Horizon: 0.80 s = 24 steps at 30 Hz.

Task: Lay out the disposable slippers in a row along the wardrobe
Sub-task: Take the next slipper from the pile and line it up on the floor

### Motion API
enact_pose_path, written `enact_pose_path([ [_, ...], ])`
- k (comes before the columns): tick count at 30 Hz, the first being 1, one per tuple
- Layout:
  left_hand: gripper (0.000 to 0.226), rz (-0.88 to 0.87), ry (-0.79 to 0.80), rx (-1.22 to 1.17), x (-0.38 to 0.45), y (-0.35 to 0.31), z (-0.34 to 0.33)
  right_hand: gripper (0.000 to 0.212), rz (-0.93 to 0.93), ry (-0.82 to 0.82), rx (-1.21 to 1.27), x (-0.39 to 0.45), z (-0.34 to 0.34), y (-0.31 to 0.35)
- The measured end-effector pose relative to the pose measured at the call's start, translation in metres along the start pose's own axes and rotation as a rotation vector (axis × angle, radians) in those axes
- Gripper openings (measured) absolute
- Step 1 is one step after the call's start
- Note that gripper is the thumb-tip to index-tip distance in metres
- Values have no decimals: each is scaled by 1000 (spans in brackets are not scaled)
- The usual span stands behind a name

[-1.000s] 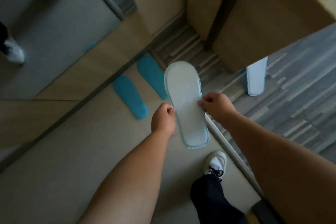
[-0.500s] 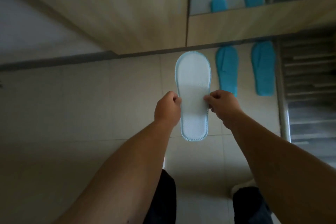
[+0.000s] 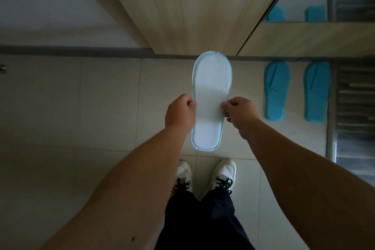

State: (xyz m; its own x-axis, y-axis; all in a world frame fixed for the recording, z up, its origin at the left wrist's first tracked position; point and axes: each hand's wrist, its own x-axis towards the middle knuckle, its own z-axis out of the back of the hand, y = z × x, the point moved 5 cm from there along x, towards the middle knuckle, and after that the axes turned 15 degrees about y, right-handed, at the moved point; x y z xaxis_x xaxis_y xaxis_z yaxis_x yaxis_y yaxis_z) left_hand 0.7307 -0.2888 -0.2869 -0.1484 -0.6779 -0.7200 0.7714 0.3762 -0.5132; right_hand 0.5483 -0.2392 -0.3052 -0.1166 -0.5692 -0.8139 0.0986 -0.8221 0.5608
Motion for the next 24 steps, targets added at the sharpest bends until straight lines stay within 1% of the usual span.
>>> enact_pose_path([
  [6, 17, 6, -21, -35, 15, 4, -4, 17, 12, 21, -61, 16, 3, 8],
  [12, 19, 39, -64, -4, 31, 22, 3, 16, 8, 50, -19, 29, -13, 8],
  [15, 22, 51, -55, 29, 40, 28, 6, 15, 32, 3, -13, 38, -22, 10],
  [17, 26, 24, -43, 48, 46, 24, 6, 17, 75, -85, -105, 43, -27, 15],
  [19, 36, -17, 9, 9, 48, 15, 4, 19, 124, -143, -239, 44, -39, 25],
  [22, 31, -105, 147, -174, 53, 5, -5, 18, 181, -152, -433, 41, -64, 34],
  [24, 30, -96, 182, -277, 58, 7, -5, 16, 239, -154, -531, 39, -77, 35],
])
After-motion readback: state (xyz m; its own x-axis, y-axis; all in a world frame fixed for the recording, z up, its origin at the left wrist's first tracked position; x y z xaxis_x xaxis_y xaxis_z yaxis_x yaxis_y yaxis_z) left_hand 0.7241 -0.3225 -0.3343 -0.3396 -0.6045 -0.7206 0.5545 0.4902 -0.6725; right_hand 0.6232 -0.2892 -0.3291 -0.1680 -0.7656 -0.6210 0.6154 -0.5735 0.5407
